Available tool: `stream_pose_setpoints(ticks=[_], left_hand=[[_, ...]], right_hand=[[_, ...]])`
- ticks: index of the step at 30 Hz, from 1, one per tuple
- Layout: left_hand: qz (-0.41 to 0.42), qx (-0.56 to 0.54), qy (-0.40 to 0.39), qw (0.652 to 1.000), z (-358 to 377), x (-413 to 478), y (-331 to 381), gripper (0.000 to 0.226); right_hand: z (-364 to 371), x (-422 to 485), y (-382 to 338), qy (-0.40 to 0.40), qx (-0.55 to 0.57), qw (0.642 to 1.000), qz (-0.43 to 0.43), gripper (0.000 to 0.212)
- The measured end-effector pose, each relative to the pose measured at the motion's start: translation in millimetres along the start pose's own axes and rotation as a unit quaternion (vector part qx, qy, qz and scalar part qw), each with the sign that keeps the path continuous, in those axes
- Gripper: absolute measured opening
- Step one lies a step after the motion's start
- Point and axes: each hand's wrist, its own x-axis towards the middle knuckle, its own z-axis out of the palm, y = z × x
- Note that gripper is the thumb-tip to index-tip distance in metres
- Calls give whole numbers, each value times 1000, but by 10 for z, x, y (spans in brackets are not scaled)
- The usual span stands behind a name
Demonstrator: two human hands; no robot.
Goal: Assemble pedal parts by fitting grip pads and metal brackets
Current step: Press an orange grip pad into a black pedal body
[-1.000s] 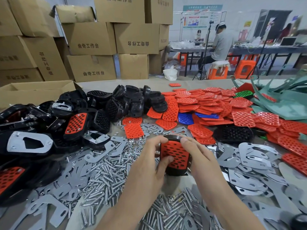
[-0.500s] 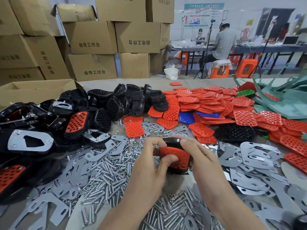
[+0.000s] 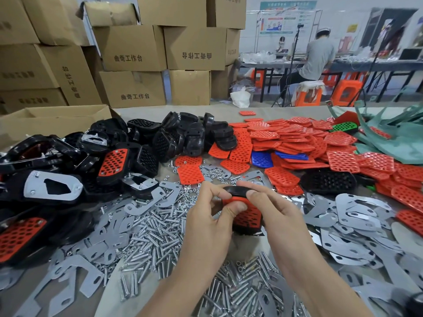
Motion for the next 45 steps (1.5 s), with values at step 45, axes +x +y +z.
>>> stream_pose_setpoints(ticks=[45], left_hand=[[-59,2,-89,994,-87,143,124,23]], right_hand=[[26,20,125,4,-120,981,-155,22]])
